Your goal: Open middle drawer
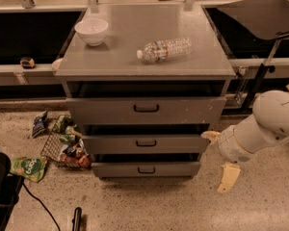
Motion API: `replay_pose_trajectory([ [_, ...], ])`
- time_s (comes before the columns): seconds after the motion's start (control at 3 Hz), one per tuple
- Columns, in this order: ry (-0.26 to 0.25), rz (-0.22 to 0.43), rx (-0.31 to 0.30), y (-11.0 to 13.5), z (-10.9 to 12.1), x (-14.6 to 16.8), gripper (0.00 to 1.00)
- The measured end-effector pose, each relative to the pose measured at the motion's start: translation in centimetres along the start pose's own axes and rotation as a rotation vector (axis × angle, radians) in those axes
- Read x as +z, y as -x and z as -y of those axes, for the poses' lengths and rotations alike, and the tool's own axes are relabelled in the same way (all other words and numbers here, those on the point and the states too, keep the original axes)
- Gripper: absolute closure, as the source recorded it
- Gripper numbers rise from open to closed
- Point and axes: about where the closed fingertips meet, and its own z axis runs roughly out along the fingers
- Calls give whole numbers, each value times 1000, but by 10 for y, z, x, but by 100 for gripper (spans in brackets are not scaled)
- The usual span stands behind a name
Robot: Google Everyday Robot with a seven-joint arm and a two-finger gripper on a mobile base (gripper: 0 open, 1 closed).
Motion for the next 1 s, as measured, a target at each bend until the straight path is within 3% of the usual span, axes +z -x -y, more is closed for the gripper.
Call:
replay_pose_trajectory([
  [0.67, 15, 75, -63, -48, 19, 93, 0],
  [1.0, 14, 154, -62, -59, 31, 131, 0],
])
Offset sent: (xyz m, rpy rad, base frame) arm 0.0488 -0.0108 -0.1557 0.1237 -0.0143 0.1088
